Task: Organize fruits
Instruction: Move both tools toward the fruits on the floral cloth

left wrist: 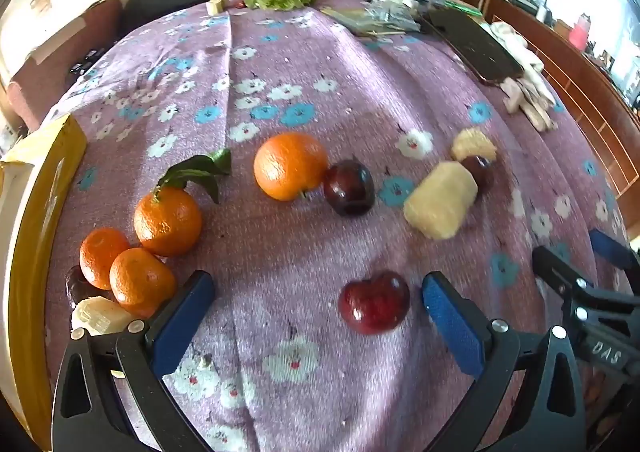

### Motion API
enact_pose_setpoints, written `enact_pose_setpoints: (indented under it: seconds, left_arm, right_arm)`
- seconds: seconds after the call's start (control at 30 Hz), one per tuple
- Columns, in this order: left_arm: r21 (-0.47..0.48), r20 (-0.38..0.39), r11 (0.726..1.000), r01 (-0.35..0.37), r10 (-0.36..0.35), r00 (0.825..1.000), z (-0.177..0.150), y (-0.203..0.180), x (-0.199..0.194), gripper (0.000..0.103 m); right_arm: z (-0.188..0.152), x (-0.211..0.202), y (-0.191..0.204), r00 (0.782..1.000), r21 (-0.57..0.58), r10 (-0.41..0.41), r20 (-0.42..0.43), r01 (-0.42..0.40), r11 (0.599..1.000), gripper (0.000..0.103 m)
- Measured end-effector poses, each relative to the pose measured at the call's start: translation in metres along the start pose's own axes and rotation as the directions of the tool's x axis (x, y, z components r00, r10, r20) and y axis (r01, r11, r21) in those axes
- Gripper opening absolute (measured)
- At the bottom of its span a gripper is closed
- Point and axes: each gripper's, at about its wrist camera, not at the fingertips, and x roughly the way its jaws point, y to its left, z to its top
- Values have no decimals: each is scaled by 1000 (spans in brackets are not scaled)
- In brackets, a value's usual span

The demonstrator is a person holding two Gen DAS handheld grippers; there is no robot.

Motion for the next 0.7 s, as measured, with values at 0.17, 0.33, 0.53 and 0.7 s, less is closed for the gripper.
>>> enact_pose_setpoints:
  seconds: [0.17, 0.33, 0.53, 0.7]
  left_arm:
    - [31, -30, 999, 17, -16, 999, -7, -3, -6, 103]
    - [12, -32, 994, 111, -111, 993, -20, 2, -25, 103]
    - [-74, 218, 969, 237, -216, 952, -32, 46, -102, 103]
    - [-102, 509, 991, 91, -26, 860, -45, 92, -193, 103]
  right_arm:
    - [-4, -3, 0, 1000, 23, -1, -23, 2, 1000, 103]
    - [-5, -4, -2, 999, 19, 0, -44, 1, 1000, 103]
    - [-3, -8, 2, 999, 20, -20, -45, 21, 1000, 103]
    - [-5, -41, 10, 995, -6, -87, 58, 87, 996, 99]
